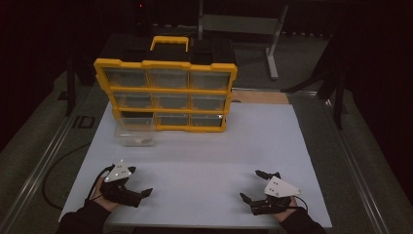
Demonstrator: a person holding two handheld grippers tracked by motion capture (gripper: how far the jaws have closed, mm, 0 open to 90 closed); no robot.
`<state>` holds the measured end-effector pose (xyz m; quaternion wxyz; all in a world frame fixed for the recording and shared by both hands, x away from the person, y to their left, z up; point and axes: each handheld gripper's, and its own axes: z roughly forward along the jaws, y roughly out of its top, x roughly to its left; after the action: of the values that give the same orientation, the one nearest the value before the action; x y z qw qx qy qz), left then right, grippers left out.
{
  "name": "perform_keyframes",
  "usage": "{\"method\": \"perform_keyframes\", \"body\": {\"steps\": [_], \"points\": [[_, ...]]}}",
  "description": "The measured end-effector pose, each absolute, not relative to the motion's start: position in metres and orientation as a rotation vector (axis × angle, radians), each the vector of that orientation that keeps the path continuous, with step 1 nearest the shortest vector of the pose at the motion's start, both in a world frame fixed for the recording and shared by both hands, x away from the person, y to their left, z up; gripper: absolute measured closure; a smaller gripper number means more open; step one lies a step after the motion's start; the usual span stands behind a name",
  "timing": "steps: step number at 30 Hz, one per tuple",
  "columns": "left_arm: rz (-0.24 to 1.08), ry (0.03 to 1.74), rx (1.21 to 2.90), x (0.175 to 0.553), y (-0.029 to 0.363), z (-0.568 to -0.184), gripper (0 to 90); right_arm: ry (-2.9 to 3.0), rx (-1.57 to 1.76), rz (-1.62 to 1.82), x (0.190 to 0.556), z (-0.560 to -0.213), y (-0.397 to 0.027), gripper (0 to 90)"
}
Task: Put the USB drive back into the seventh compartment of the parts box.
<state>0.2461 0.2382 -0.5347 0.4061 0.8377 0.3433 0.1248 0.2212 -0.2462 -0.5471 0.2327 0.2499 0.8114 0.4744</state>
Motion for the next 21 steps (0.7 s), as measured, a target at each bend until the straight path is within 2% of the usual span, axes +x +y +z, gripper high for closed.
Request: {"method": "perform_keyframes", "body": {"steps": [21], "points": [[0.355,0.898,2.090,0.2466,0.2417,-0.5389,0.3,2.242,0.689,1.292,0.2221,-0.5485,-0.2455,8.1]]}}
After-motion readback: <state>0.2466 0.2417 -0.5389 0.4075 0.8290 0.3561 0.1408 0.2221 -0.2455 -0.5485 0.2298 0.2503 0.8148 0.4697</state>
